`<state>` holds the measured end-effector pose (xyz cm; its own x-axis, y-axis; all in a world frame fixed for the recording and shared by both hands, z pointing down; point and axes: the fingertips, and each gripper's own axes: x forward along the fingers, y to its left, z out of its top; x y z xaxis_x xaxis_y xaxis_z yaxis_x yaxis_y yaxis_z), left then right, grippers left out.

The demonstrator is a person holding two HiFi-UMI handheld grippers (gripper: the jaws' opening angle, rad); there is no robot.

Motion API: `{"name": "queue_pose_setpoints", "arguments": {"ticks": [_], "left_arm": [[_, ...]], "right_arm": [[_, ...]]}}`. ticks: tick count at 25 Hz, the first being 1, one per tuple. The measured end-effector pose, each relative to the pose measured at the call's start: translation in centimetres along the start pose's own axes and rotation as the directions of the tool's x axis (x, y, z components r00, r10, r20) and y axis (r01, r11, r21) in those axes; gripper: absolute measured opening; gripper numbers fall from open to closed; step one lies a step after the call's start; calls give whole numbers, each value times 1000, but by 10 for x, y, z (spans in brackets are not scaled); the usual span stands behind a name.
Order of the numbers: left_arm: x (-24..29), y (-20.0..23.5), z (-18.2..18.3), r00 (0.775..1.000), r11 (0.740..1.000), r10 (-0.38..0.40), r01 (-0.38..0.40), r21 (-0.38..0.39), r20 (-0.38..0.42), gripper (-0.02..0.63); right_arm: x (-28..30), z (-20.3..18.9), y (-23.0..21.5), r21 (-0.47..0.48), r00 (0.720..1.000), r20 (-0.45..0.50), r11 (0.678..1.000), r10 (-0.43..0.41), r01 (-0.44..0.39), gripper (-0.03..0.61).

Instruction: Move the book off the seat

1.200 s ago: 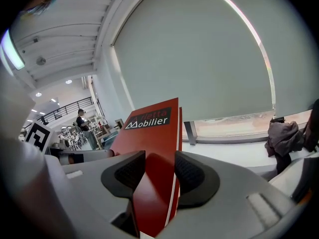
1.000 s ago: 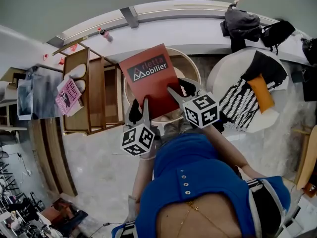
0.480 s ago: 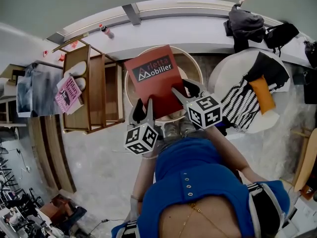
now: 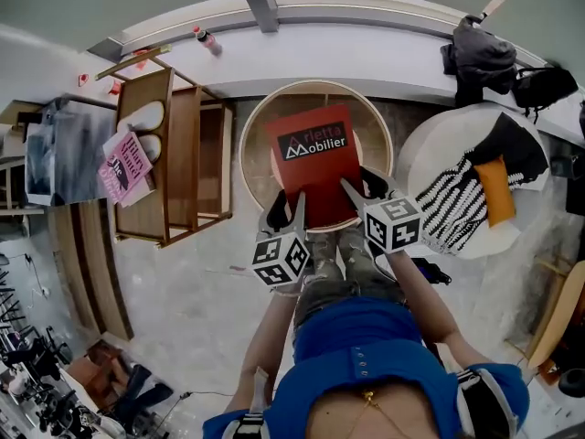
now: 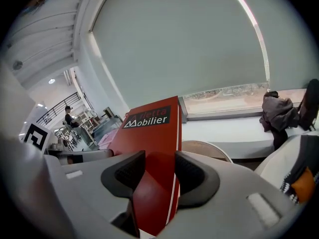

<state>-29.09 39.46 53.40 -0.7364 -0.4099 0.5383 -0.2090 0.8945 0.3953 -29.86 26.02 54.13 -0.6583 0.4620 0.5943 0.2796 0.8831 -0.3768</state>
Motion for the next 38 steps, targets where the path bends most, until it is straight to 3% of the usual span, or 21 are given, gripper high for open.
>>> {"name": "queue_pose_setpoints", "arguments": {"ticks": [9, 16, 22, 26, 30, 34, 38], "left_arm": [[99, 70, -76, 994, 1000, -9, 8, -9, -109, 173], [180, 126, -159, 988, 1000, 7, -7, -3, -154, 175], [214, 160, -236, 963, 999, 17, -24, -23, -270, 175], [226, 174, -266, 948, 996, 33, -58, -69, -318, 175], [231, 177, -283, 931, 995, 53, -81, -63, -362, 175], [235, 177, -294, 908, 996, 43, -72, -52, -416, 173], [237, 182, -294, 900, 998, 23, -49, -49, -434, 173]], "right_arm": [[107, -77, -54, 99, 994, -101, 994, -41, 51, 183], [193, -166, -106, 207, 986, -160, 975, -52, 85, 181], [233, -241, -131, 234, 960, -273, 963, -71, 137, 181], [250, -265, -140, 205, 940, -332, 966, -82, 156, 183], [256, -278, -146, 176, 923, -376, 972, -83, 159, 183], [257, -287, -150, 177, 908, -410, 970, -82, 167, 183], [259, -290, -147, 188, 906, -416, 967, -82, 174, 183]]}}
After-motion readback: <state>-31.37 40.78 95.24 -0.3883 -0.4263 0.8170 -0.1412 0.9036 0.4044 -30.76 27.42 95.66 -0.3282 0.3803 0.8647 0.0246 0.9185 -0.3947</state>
